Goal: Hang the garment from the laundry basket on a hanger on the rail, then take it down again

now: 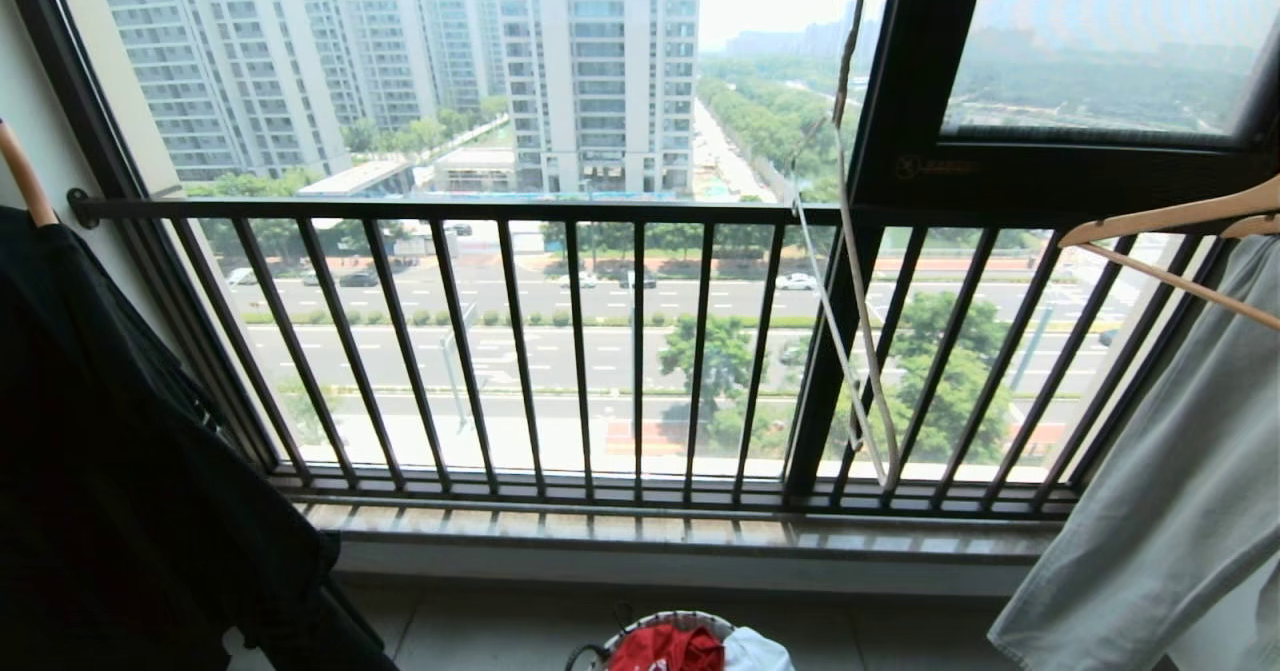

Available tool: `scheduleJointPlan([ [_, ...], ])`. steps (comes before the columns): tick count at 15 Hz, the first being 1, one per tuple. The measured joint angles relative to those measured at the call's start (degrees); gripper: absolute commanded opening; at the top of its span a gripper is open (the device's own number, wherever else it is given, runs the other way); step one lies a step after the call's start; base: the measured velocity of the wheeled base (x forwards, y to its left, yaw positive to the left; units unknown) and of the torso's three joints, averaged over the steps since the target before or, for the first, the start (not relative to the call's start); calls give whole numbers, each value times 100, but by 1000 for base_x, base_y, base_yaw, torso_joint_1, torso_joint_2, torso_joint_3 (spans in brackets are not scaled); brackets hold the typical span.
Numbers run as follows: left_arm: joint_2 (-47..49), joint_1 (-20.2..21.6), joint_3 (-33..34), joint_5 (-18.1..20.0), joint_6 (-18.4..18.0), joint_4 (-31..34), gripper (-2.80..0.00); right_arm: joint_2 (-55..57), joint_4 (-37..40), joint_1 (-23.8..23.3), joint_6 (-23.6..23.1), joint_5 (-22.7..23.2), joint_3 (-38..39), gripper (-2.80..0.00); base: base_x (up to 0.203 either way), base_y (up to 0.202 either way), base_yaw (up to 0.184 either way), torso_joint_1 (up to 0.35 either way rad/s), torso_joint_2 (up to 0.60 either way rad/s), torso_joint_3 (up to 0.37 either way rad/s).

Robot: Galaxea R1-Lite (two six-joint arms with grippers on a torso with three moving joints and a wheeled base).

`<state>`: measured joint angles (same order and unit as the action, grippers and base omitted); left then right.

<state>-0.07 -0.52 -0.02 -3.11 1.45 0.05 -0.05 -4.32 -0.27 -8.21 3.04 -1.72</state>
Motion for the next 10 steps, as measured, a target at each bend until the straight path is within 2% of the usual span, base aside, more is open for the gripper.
scheduleJointPlan([
  [3, 0, 0, 2, 0, 138, 2, -280, -2, 479, 0, 206, 1, 137, -280, 0, 0, 0, 0, 0, 0],
  [5, 0, 0, 2, -5, 318, 0, -280, -2, 498, 0, 311, -18, 159, -280, 0, 0, 0, 0, 0, 0],
  [10, 0, 0, 2, -1, 345, -5, -280, -2, 506, 0, 366, -20, 170, -280, 0, 0, 0, 0, 0, 0],
])
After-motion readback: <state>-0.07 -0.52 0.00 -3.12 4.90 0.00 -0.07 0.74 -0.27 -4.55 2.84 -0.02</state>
